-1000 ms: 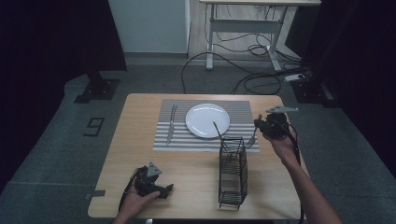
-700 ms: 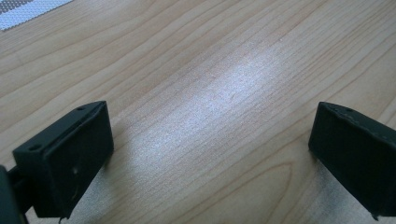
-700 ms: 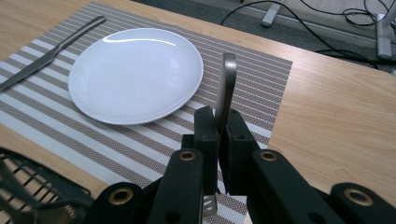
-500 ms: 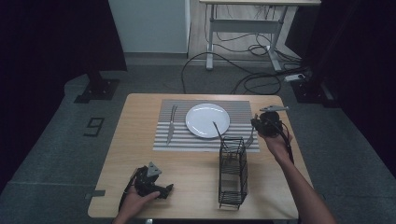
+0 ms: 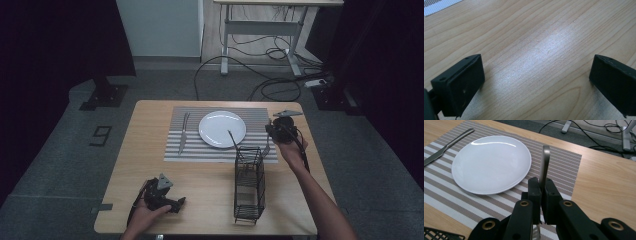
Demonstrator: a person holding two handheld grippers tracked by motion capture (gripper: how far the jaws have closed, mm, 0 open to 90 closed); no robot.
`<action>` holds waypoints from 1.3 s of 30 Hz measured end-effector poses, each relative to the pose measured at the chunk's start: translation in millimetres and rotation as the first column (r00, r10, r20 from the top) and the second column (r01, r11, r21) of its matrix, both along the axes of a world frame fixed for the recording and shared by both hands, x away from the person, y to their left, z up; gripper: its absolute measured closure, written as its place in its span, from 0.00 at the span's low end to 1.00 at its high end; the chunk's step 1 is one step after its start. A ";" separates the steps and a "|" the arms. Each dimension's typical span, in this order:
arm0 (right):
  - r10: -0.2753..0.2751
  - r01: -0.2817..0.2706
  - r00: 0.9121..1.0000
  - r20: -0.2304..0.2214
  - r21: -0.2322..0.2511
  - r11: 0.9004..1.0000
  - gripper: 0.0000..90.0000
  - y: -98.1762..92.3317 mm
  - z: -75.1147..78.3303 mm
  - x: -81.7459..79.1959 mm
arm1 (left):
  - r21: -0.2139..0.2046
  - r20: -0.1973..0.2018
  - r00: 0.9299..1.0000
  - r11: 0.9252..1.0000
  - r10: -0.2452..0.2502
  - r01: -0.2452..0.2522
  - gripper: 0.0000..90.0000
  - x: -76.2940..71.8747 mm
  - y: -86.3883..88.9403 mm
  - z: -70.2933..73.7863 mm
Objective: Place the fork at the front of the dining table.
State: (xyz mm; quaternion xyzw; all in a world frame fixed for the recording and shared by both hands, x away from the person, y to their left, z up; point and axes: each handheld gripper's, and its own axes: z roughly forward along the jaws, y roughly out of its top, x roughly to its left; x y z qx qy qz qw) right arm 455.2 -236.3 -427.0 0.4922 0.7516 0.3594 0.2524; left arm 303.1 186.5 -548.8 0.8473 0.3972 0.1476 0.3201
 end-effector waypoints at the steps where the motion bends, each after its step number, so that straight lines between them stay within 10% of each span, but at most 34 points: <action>1: -0.001 0.001 1.000 0.005 -0.003 1.000 0.95 0.6 0.8 0.8 | 0.000 0.000 1.000 1.000 0.000 0.000 0.00 0.0 0.0 0.0; 39: -0.040 0.040 0.999 0.008 0.014 0.999 0.96 14.0 -9.6 29.5 | 0.000 0.001 1.000 1.000 0.000 0.000 0.00 -0.1 0.0 -0.1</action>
